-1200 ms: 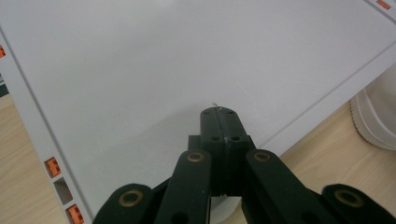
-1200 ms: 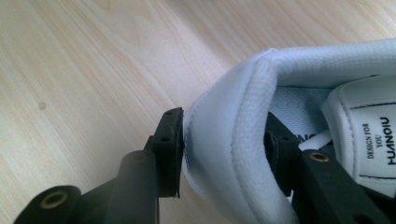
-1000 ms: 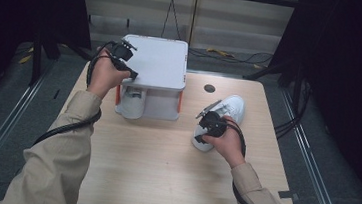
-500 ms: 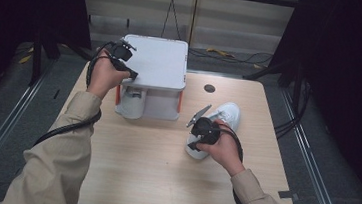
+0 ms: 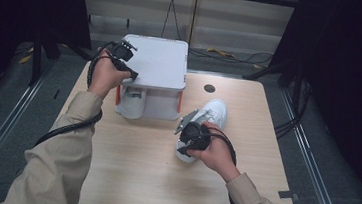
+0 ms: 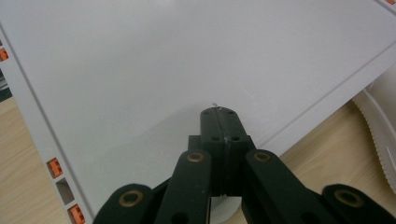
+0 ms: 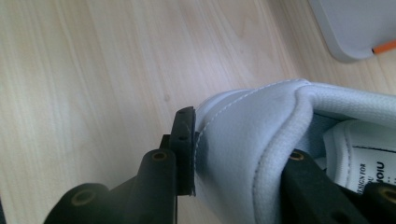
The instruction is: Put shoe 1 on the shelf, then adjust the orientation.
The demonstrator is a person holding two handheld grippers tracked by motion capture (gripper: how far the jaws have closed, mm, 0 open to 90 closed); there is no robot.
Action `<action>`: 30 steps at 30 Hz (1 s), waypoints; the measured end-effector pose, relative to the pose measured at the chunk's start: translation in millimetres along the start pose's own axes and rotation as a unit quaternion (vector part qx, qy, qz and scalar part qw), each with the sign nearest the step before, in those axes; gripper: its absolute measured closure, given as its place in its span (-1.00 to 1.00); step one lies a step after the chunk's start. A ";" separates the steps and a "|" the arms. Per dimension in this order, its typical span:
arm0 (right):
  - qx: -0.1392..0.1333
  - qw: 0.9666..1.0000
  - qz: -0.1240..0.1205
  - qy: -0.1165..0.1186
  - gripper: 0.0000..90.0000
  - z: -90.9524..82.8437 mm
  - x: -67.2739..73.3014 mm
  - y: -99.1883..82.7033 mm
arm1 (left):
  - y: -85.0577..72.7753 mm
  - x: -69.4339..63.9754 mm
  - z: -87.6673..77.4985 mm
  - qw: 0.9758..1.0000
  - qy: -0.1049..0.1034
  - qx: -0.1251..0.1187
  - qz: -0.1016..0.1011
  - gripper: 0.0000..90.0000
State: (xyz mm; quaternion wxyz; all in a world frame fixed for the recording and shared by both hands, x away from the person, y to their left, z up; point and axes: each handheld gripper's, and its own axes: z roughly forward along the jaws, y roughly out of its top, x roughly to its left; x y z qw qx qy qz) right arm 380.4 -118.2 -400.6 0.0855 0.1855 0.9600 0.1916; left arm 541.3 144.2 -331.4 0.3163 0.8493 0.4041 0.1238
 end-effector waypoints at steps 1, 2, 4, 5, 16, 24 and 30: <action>0.001 1.000 -0.007 0.003 0.54 -0.3 1.6 2.0 | 0.0 0.5 -0.3 1.000 -0.001 0.001 0.002 1.00; 0.002 1.000 -0.011 0.004 0.54 -0.3 3.6 4.1 | -0.2 0.8 -0.3 1.000 -0.002 0.000 0.002 1.00; 0.002 1.000 -0.023 0.008 0.54 0.0 7.6 8.3 | -0.9 0.6 0.0 1.000 -0.002 -0.005 -0.003 1.00; 0.003 1.000 -0.028 0.009 0.54 0.3 11.9 12.3 | -1.6 1.2 0.0 1.000 -0.004 -0.007 -0.008 1.00; -0.003 0.998 -0.057 0.026 0.53 2.4 29.5 32.9 | -2.7 1.8 0.0 1.000 -0.006 -0.012 -0.007 1.00; -0.001 0.996 -0.081 0.033 0.52 5.0 46.0 44.3 | -2.7 2.0 -0.1 1.000 -0.007 -0.011 -0.011 1.00; -0.003 0.995 -0.093 0.035 0.52 2.6 55.2 46.9 | -3.1 2.3 -0.2 1.000 -0.007 -0.012 -0.013 1.00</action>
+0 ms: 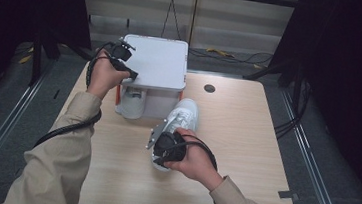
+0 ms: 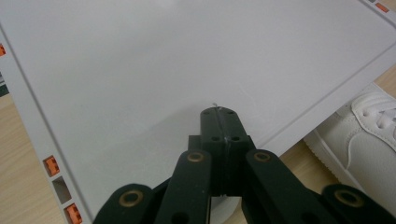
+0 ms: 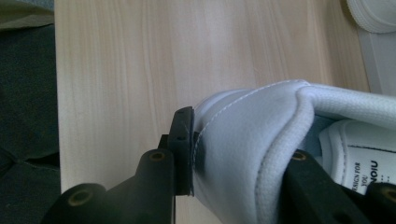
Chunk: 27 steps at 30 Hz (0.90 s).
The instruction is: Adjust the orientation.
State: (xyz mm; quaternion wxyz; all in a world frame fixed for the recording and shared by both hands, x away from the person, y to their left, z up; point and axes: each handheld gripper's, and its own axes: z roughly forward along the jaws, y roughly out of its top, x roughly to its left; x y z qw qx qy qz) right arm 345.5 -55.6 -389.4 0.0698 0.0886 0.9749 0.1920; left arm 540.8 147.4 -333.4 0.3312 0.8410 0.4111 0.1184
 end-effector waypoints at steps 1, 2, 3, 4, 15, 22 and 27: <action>0.000 1.000 -0.003 -0.002 0.51 -1.0 4.2 1.2 | 0.2 -0.5 0.1 1.000 0.001 0.000 0.001 1.00; 0.000 1.000 -0.003 -0.002 0.51 -1.0 4.2 1.2 | 0.2 -0.5 0.1 1.000 0.001 0.000 0.001 1.00; -0.002 1.000 -0.004 -0.002 0.51 -2.0 6.6 2.0 | 0.3 -0.2 0.1 1.000 0.000 0.000 -0.002 1.00; -0.001 1.000 -0.005 -0.001 0.51 -3.4 9.2 3.1 | 0.3 0.7 0.0 1.000 -0.002 0.000 -0.002 1.00; -0.013 0.999 -0.040 0.019 0.50 -1.3 20.4 31.4 | -0.4 3.9 -0.6 1.000 -0.014 -0.001 -0.004 1.00; -0.014 0.997 -0.068 0.018 0.49 9.1 5.7 45.0 | 0.3 5.2 -1.1 1.000 -0.021 0.004 0.006 1.00; 0.017 0.995 -0.095 0.010 0.47 26.0 -19.7 54.7 | -0.6 8.7 -1.4 0.999 -0.033 0.002 0.004 1.00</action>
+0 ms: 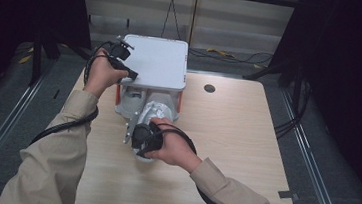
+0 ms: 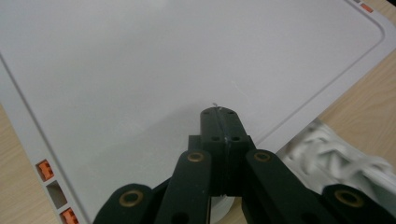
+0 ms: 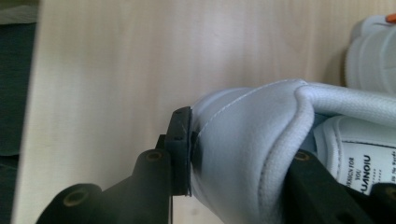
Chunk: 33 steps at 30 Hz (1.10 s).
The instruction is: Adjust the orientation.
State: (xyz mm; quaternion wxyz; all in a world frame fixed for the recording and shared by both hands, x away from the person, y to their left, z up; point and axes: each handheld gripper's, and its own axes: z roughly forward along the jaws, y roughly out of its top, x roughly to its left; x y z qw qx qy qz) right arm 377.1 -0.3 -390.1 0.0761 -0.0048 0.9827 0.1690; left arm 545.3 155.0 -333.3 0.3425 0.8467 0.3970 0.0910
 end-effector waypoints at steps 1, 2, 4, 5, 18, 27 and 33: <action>0.000 1.000 0.000 0.000 0.47 0.0 0.0 0.0 | 0.0 0.0 0.0 1.000 0.000 0.000 0.000 1.00; 0.001 1.000 0.001 0.004 0.47 2.1 -5.9 -0.8 | -0.4 0.7 -0.1 1.000 -0.002 -0.001 -0.001 1.00; 0.013 1.000 -0.004 0.001 0.43 8.5 -21.7 -3.3 | -0.7 2.1 0.1 1.000 -0.007 -0.003 -0.004 1.00; 0.013 1.000 -0.004 0.001 0.43 8.5 -21.7 -3.3 | -0.7 2.1 0.1 1.000 -0.007 -0.003 -0.004 1.00; 0.007 0.997 0.070 -0.023 -0.09 10.2 -37.3 -25.7 | -0.4 -5.3 0.2 1.000 0.013 -0.002 0.005 1.00; -0.055 0.994 0.090 -0.042 -0.07 -20.3 -8.9 -27.9 | 1.8 -9.8 0.2 1.000 0.024 0.010 0.009 1.00; -0.059 0.993 0.101 -0.016 0.04 -19.9 7.5 -33.0 | 3.5 -12.7 0.8 0.999 0.033 0.015 0.013 1.00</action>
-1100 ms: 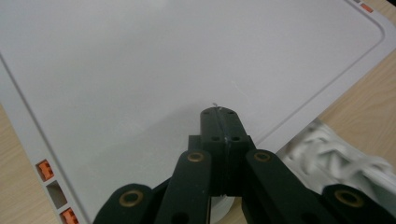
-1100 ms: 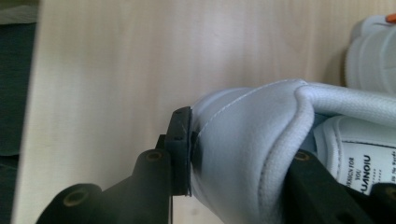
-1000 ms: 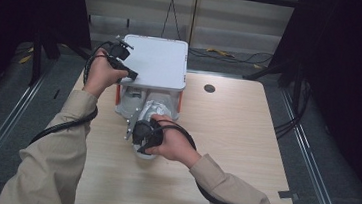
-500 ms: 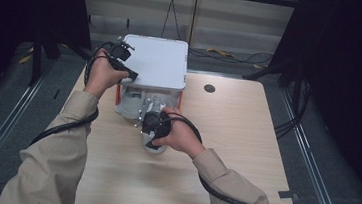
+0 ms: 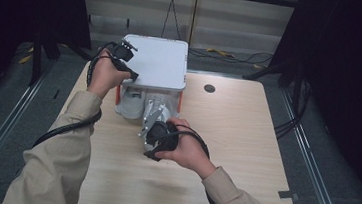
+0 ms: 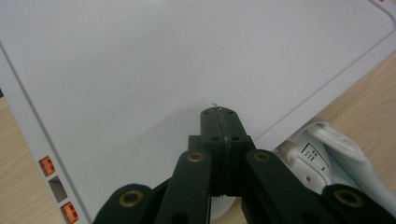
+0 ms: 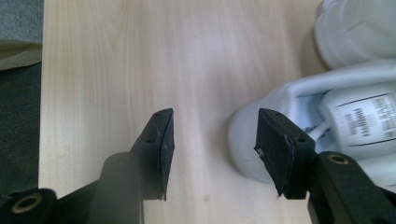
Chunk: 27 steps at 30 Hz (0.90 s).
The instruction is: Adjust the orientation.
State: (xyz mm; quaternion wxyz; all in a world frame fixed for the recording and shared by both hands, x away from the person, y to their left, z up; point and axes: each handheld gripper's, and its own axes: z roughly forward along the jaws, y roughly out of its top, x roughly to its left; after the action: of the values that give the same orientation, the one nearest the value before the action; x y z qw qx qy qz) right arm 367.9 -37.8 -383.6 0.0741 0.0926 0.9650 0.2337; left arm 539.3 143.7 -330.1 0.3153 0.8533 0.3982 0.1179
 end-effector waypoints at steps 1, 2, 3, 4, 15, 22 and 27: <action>0.002 1.000 -0.001 0.003 0.07 3.1 0.4 -2.3 | -0.2 0.0 -0.1 1.000 0.000 -0.001 0.000 1.00; 0.007 1.000 0.001 0.010 0.14 6.3 0.3 -4.6 | -0.2 0.2 -0.1 1.000 0.000 -0.001 0.000 1.00; 0.009 1.000 0.003 0.012 0.16 8.4 0.1 -6.4 | -0.2 0.8 -0.4 1.000 0.000 0.001 0.002 1.00; 0.010 1.000 0.010 0.011 0.23 12.3 -0.5 -9.1 | -0.2 0.6 -0.2 1.000 0.000 0.000 0.000 1.00; 0.041 0.998 0.052 -0.003 0.87 39.4 -17.5 -26.9 | -0.4 0.3 -0.1 1.000 -0.001 -0.001 0.003 1.00; 0.043 0.997 0.057 -0.004 1.00 48.0 -20.0 -26.7 | -1.8 0.9 -0.3 1.000 -0.001 -0.005 0.000 1.00; 0.033 0.998 0.056 -0.007 1.00 44.7 -21.7 -23.7 | -1.9 1.6 -0.3 1.000 -0.004 -0.005 0.001 1.00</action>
State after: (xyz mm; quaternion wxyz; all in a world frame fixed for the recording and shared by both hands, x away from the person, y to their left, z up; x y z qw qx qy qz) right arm 393.9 -43.7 -431.8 0.0651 0.1504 0.9649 0.2051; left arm 539.1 145.9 -331.2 0.3206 0.8525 0.3960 0.1168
